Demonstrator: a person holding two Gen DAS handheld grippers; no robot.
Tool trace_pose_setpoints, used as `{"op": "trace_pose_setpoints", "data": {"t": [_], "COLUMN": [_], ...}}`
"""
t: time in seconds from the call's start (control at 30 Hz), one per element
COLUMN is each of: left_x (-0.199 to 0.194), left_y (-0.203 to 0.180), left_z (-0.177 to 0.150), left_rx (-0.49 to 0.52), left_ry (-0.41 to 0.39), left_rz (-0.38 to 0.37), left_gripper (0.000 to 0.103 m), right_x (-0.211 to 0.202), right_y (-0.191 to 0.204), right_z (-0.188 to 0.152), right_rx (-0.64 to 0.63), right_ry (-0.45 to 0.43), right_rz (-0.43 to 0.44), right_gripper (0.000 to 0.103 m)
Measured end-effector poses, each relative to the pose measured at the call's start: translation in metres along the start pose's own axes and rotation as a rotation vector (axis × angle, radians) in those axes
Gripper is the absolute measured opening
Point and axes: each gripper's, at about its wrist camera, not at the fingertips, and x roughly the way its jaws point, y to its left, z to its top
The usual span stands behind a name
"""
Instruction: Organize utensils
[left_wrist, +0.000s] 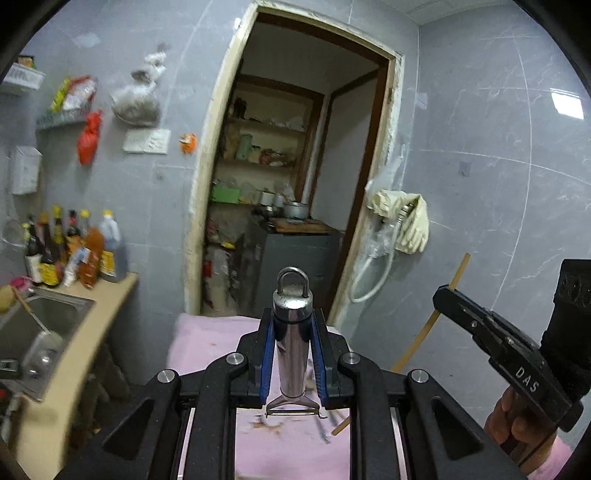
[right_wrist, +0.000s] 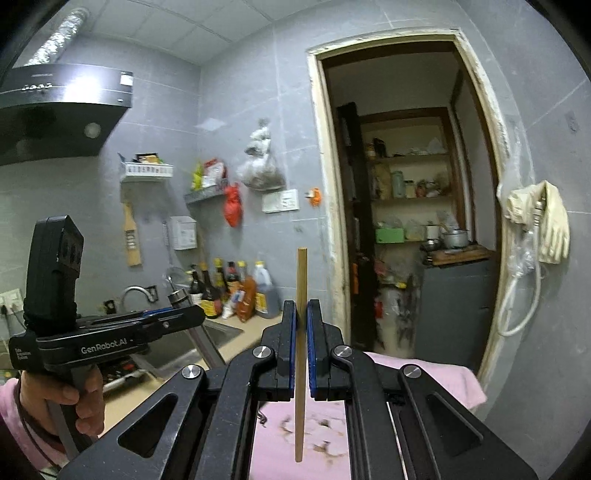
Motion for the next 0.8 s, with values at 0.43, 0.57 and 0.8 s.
{"op": "trace_pose_setpoints", "data": {"t": [0.43,0.57,0.8], "left_x": [-0.061,-0.061,-0.044], "left_y": [0.07,0.083,0.099], "left_z": [-0.038,-0.053,-0.08], "left_rx": [-0.048,-0.043,-0.049], "left_ry": [0.064,0.091,0.144], "left_rz": [0.188,0.258,0.294], "left_gripper": [0.017,0.017,0.018], "right_x": [0.032,0.042,0.053], "right_y": [0.055,0.058,0.059], "right_z": [-0.055,-0.074,-0.096], "right_rx": [-0.056,-0.056,-0.043], "right_ry": [0.096,0.127,0.16], "right_rz": [0.103,0.099,0.08], "right_gripper": [0.005,0.005,0.005]}}
